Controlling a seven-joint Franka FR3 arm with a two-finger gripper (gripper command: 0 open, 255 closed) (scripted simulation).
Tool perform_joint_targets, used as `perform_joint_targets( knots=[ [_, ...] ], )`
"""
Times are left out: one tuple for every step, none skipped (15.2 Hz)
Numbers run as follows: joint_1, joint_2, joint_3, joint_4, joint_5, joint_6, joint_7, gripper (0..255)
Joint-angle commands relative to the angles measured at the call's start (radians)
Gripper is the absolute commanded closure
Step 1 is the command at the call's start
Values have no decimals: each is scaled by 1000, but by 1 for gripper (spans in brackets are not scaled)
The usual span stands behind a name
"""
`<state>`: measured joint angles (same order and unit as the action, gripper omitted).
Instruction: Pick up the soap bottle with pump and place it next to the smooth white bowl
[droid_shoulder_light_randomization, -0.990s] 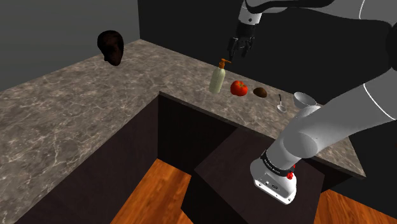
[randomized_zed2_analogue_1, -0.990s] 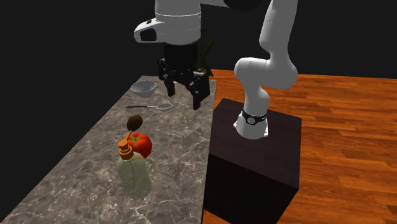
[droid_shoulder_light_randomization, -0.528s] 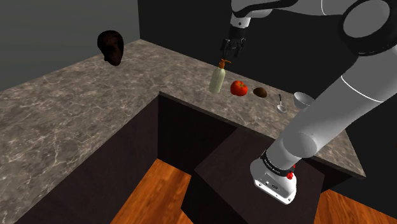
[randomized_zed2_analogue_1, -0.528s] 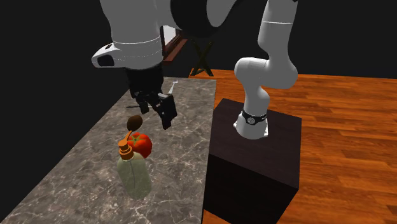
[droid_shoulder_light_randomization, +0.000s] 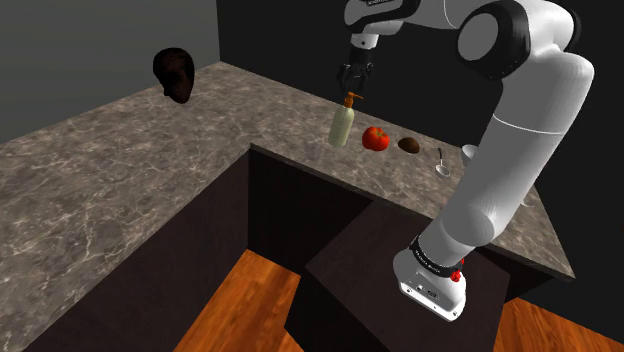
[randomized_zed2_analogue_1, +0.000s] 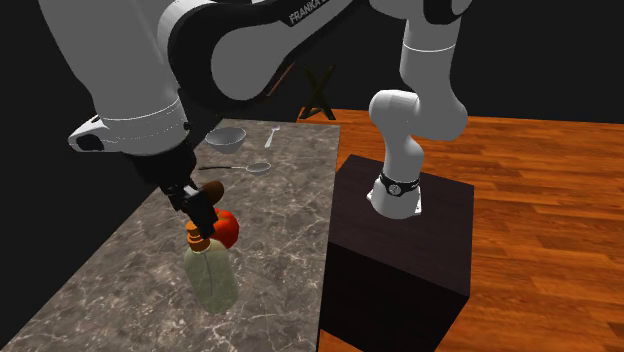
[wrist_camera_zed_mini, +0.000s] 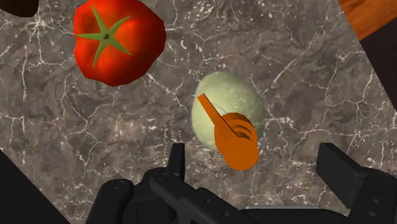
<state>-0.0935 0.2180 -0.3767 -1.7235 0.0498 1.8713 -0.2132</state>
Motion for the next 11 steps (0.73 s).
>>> perform_joint_targets(
  knots=[
    [-11,45,0,35,18,6,-11,0],
    [-11,47,1,24,19,19,-12,0],
    [-11,49,1,13,20,32,-13,0],
    [-11,52,2,3,21,45,-13,0],
    [-11,54,2,-8,23,57,-14,0],
    [-11,57,2,-18,24,70,-15,0],
    [-12,60,3,-28,25,82,-16,0],
    [-12,61,3,-33,26,90,-17,0],
    [-12,62,3,-33,26,89,-17,0],
    [-12,62,3,-33,26,89,-17,0],
    [-12,62,3,-33,26,89,-17,0]
  ],
)
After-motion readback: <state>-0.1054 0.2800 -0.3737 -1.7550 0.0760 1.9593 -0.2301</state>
